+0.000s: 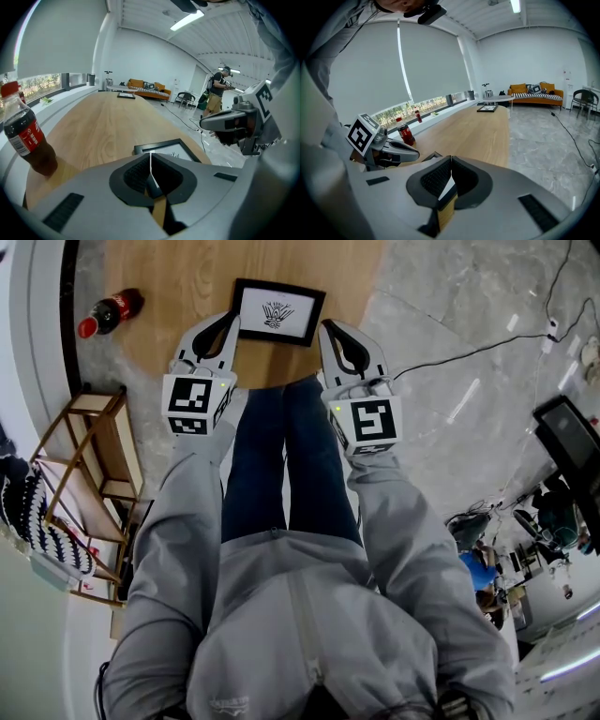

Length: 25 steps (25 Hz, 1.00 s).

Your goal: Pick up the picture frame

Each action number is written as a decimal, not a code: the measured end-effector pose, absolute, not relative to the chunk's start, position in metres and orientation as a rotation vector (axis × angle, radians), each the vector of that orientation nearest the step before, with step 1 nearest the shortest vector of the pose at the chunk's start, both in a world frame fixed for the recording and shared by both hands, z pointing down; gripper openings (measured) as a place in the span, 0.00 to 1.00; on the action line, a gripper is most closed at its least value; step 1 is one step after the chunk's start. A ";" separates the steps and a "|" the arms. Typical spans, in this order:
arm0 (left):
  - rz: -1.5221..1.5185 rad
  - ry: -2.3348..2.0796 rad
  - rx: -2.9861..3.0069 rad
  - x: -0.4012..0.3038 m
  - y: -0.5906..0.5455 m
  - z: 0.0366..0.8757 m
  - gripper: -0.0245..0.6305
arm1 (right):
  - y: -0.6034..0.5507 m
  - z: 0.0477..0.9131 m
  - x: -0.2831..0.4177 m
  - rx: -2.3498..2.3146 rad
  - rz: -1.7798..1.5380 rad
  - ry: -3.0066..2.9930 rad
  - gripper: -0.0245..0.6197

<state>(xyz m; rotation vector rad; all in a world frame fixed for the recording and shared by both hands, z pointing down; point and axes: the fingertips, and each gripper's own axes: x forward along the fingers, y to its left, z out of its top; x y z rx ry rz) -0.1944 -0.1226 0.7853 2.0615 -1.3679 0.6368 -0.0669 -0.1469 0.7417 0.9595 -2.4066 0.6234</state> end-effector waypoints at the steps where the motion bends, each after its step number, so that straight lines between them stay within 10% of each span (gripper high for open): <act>1: 0.641 -1.360 2.052 -0.195 -0.123 0.788 0.07 | -0.147 0.744 -0.067 0.956 0.626 -2.403 0.09; 25: 0.698 -1.284 1.910 -0.194 -0.127 0.828 0.25 | -0.157 0.778 -0.042 0.985 0.721 -2.321 0.09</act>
